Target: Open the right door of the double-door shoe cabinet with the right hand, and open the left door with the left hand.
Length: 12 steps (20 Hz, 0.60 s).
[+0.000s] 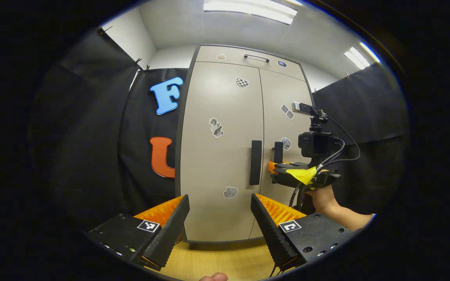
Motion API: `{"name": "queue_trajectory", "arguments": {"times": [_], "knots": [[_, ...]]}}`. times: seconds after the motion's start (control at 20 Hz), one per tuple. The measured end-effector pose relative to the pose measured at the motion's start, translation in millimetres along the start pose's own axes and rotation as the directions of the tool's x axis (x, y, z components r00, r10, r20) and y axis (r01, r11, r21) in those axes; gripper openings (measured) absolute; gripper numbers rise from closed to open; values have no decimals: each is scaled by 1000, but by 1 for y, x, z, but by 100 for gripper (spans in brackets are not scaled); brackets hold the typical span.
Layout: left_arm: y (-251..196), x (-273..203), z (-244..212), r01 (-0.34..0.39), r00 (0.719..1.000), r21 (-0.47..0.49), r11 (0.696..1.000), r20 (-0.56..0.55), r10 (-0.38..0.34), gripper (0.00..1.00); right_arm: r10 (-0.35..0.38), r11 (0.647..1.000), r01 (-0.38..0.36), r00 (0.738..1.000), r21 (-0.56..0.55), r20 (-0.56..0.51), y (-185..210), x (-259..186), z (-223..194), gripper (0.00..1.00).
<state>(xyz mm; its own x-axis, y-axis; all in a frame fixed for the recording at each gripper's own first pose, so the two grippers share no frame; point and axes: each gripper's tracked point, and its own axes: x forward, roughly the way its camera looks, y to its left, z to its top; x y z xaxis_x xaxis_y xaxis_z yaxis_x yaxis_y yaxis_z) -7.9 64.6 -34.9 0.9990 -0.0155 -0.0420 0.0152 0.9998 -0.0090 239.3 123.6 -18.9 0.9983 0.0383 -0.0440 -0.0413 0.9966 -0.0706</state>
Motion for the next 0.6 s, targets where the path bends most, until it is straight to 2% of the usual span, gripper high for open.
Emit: {"name": "queue_trajectory", "arguments": {"times": [0.25,0.6], "knots": [[-5,-6,2,-6,1000,-13,1000,2,6,95,62,998,-62,998,3,2,1,-24,4,8],[-35,-14,4,18,1000,1,1000,5,-18,95,197,980,-196,980,9,-10,-21,-79,15,8]]}}
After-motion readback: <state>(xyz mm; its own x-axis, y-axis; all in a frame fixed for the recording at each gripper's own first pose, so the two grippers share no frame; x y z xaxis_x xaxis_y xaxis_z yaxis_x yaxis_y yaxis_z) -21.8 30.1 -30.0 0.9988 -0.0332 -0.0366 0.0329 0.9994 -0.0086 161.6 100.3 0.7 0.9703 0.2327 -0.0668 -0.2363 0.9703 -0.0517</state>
